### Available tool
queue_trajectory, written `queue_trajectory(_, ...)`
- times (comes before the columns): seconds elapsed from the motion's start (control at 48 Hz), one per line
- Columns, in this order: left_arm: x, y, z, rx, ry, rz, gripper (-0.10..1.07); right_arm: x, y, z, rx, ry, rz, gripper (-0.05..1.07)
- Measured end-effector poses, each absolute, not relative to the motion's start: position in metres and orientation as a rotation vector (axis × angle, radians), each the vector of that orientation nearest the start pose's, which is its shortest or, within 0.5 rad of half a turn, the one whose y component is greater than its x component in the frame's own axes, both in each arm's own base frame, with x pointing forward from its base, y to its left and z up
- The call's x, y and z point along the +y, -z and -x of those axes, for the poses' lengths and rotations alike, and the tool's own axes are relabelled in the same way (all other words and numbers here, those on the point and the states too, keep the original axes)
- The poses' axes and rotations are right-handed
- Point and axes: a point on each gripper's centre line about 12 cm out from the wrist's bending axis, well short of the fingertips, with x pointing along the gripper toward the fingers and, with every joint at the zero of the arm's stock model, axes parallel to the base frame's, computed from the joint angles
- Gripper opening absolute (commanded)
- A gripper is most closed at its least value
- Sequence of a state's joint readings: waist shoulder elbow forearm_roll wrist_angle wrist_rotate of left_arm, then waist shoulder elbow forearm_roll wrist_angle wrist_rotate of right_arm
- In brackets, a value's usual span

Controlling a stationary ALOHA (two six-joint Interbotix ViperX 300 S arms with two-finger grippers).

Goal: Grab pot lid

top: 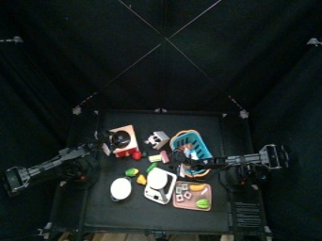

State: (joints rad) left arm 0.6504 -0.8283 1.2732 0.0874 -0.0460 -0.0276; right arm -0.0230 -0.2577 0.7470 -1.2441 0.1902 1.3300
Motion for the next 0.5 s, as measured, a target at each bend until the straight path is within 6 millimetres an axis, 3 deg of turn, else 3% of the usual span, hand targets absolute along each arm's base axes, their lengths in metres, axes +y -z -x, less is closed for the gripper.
queue_trajectory(0.5,0.127,-0.186,-0.167,0.419,-0.622,0.086,0.98,-0.031,-0.229,-0.350,0.546,0.226,-0.045,0.93)
